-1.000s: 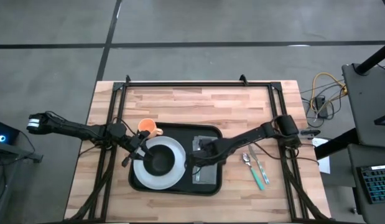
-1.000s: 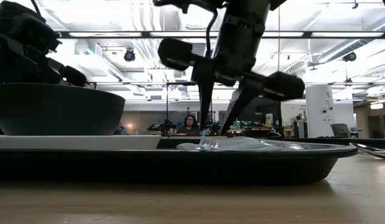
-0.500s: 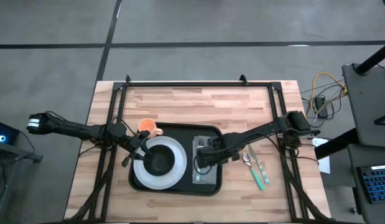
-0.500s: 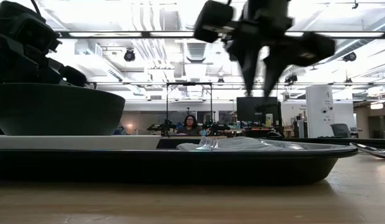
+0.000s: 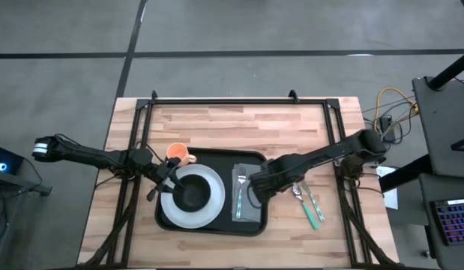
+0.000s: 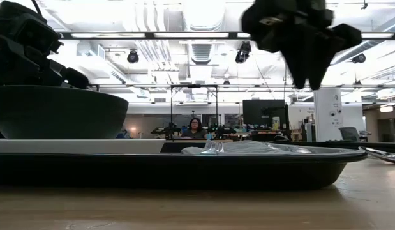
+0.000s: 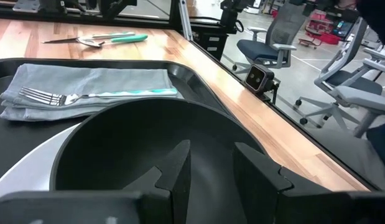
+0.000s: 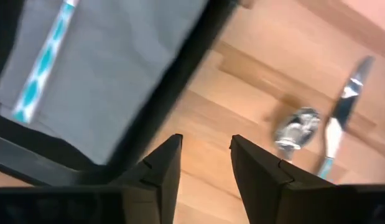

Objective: Set up tray
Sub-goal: Put the knife on the right side of the napkin on the serving tray

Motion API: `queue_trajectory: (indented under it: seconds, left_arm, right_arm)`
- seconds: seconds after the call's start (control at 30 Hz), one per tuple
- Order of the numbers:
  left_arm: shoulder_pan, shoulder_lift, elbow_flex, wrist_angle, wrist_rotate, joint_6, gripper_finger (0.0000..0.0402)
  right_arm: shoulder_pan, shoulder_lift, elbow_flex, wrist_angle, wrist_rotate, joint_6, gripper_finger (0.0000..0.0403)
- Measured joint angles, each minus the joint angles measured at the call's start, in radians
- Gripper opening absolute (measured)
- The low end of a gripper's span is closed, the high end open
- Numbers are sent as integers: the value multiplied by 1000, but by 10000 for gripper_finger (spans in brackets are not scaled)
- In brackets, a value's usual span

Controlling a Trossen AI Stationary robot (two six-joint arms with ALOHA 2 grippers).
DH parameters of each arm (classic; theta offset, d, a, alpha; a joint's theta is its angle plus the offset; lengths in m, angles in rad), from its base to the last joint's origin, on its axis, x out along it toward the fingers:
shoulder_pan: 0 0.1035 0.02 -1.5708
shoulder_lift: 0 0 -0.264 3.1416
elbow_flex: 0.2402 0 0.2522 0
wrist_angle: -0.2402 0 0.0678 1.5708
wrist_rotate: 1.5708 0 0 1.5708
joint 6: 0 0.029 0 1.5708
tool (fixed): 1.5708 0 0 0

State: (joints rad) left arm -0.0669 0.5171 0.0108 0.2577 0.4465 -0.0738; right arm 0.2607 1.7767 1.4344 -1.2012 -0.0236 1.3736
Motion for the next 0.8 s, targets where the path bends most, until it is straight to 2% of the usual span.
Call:
queue_trajectory:
  seconds: [0.2, 0.4, 0.53, 0.8]
  left_arm:
    - [0, 0, 0, 0, 0, 0, 99]
    - [0, 0, 0, 0, 0, 0, 99]
    - [0, 0, 0, 0, 0, 0, 99]
    - [0, 0, 0, 0, 0, 0, 99]
  right_arm:
    - [15, -171, -191, 19, 0, 25, 148]
    - [66, -320, -406, 159, -3, 98, 156]
    - [118, -358, -502, 203, -11, 135, 151]
    - [198, -396, -599, 214, -37, 208, 138]
